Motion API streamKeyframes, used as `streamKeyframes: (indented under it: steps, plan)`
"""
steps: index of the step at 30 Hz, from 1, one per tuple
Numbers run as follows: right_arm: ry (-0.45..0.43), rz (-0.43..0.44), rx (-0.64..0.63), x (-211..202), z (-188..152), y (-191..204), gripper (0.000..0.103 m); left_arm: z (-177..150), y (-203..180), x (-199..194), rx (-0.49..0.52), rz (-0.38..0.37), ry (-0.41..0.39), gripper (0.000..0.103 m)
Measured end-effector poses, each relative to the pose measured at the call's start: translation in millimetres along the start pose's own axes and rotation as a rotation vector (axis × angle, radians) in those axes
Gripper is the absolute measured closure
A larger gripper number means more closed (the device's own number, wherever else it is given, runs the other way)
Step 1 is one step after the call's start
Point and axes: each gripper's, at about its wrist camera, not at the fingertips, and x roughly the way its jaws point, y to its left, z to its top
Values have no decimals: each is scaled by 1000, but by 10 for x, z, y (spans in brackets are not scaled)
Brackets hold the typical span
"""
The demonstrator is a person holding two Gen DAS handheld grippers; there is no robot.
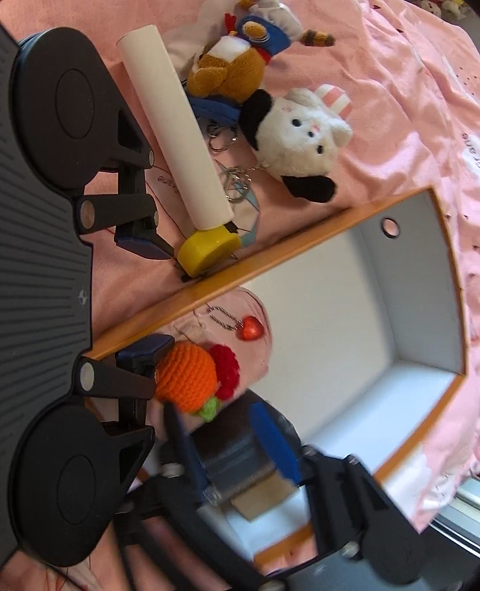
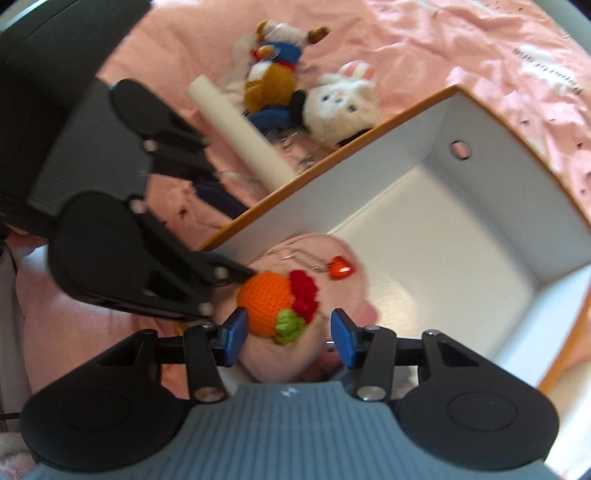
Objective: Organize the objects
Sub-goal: 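Lower the pink bag into the box with the left tool while the right tool sets the fruit on it, then open both tools and withdraw them from the box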
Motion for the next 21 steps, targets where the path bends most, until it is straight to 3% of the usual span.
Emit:
streamKeyframes:
  steps: [5,10,14,21]
  plan:
    - [-14,-91,70,-283,-18,-230,73,85,44,-212,-9,-26,-88,47]
    - [122,-247,33,-197,-120,-347,87,215,71,-292,-39,-15,-166,47]
    - [240,-316,-75,-7,-236,-412,91,300,90,-326,-60,-18,-202,47]
    - [362,-291,-204,309,-229,-470,91,394,110,-319,-77,-28,-223,47]
